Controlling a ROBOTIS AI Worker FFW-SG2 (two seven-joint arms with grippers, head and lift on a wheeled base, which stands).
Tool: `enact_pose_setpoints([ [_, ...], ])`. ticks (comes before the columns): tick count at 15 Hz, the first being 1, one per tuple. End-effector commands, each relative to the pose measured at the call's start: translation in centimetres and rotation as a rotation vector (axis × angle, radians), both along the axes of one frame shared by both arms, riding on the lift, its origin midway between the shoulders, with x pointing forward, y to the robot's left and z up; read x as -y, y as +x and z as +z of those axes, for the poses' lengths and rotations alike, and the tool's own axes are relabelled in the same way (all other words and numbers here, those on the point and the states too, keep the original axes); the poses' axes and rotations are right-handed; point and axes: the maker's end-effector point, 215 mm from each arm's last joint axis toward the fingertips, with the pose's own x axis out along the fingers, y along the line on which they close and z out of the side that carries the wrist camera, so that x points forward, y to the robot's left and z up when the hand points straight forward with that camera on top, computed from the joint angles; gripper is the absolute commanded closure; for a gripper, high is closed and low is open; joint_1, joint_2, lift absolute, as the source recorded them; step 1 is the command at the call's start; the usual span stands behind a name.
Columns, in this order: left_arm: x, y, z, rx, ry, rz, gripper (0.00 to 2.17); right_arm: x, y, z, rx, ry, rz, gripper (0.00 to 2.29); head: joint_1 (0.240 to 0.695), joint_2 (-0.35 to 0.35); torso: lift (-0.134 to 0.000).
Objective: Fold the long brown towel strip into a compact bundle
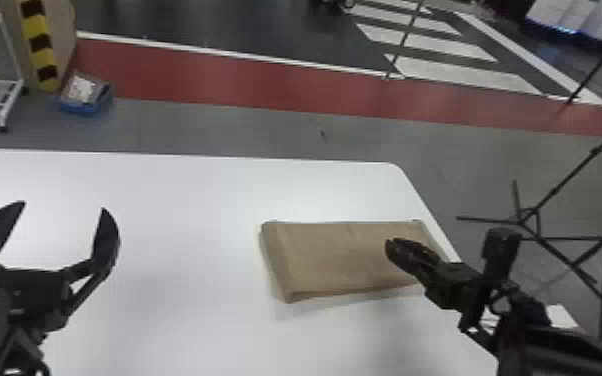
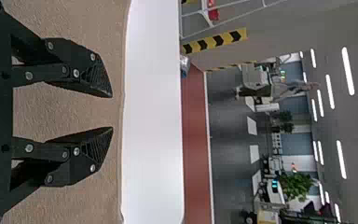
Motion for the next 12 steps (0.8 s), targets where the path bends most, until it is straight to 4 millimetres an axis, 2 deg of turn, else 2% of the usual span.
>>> enact_pose_setpoints([
  [1,-0.1,0.2,0.3,0.005,-0.004,-0.002,0.07,-1.9,-0.5,-2.7,-0.072,0.027,0.010,2.13,0.695,-0.314,-0.107],
  [8,-0.2,0.4,0.5,0.010,-0.003,-0.001,0.07,-9.1,-0.4,-6.1,-0.146,0.103,0.111,2.13,0.695,-0.243,-0.107],
  [12,0.0,0.3,0.0,-0.001,0.001,-0.005,0.07,-16.6,-0.3,-7.8,-0.216,0.163,0.220,2.13,0.695,-0.184,-0.107],
])
